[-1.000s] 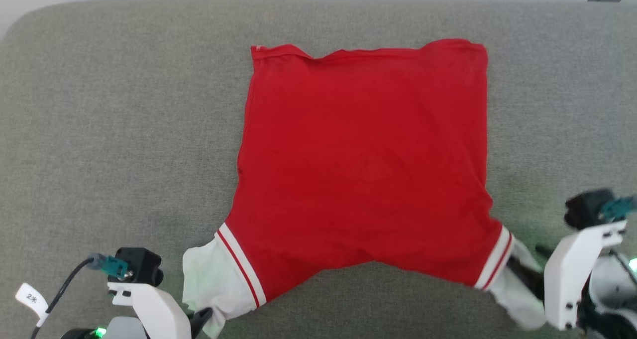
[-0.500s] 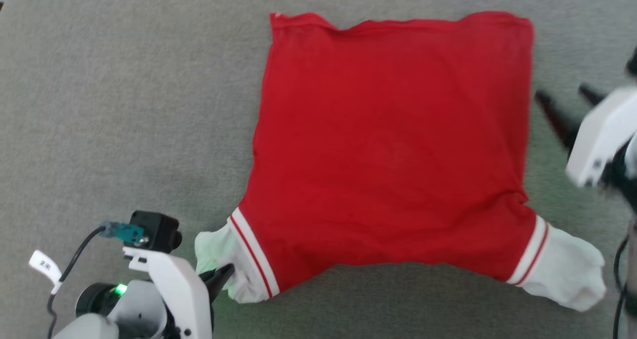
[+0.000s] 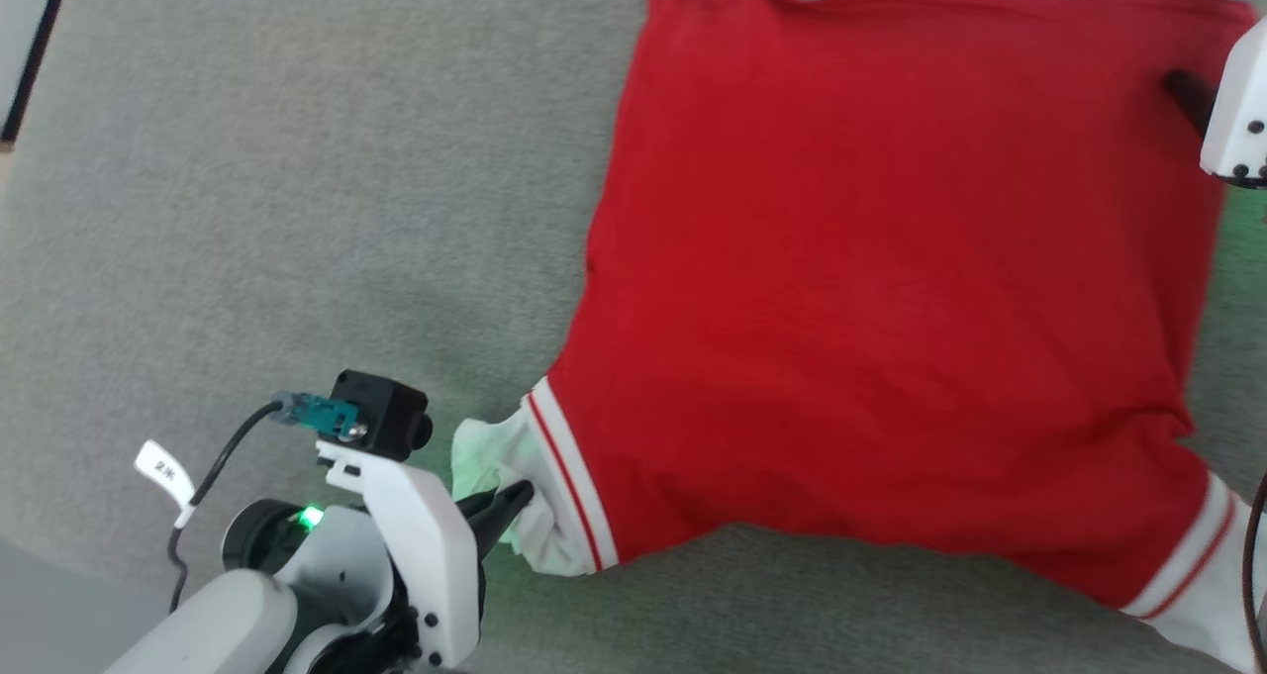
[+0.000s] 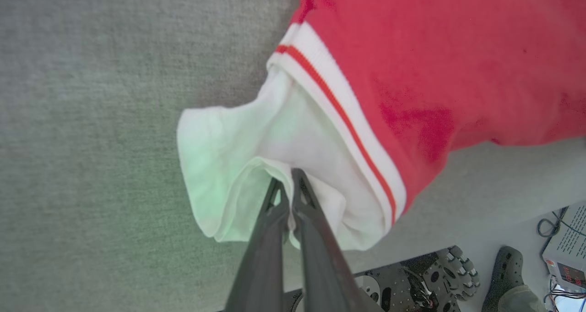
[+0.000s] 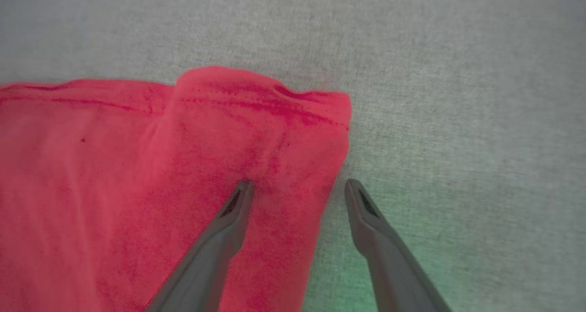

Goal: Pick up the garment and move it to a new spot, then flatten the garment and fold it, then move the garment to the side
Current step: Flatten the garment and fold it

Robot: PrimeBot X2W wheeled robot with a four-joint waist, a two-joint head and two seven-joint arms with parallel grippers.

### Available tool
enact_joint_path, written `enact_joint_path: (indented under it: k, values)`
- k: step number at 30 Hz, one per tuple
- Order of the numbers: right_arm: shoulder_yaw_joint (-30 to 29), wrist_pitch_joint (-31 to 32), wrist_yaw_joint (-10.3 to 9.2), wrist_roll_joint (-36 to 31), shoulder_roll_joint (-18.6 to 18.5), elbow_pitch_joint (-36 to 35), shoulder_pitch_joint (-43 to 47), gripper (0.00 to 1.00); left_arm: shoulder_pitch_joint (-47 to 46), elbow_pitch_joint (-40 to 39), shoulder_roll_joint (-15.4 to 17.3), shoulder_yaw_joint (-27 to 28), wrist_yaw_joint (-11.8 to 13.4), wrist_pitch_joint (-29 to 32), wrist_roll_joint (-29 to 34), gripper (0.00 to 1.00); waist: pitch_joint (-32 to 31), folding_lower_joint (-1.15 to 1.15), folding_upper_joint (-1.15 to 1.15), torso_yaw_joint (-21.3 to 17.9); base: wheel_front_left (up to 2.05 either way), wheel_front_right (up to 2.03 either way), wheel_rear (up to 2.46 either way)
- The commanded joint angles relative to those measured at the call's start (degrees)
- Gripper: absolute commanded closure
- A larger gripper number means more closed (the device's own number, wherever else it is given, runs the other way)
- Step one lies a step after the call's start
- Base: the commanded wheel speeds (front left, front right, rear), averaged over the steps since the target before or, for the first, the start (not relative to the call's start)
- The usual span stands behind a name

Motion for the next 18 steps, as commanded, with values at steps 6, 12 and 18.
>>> enact_joint_path:
  k: [6, 12, 18]
  values:
    - [-2.56, 7.09, -0.03, -4.94, 0.51, 13.08, -2.50, 0.00, -2.63, 2.38, -2.17, -1.13, -1.85, 0.18, 0.35, 1.00, 2.03, 0.00, 0.00, 3.55, 0.00, 0.00, 0.00]
    - [-2.18, 11.94, -0.01, -6.95, 1.12, 19.56, -1.11, 1.00, -2.81, 3.61, -2.82, -1.20, -2.18, -0.28, -0.23, 1.00, 1.66, 0.00, 0.00, 3.86, 0.00, 0.00, 0.00]
    - [2.12, 7.06, -0.02, -6.24, -0.34, 17.68, -1.59, 1.00, -1.00, 4.41, -1.90, 0.03, -1.98, -0.84, -1.50, 1.00, -0.39, 0.00, 0.00, 1.35, 0.00, 0.00, 0.00]
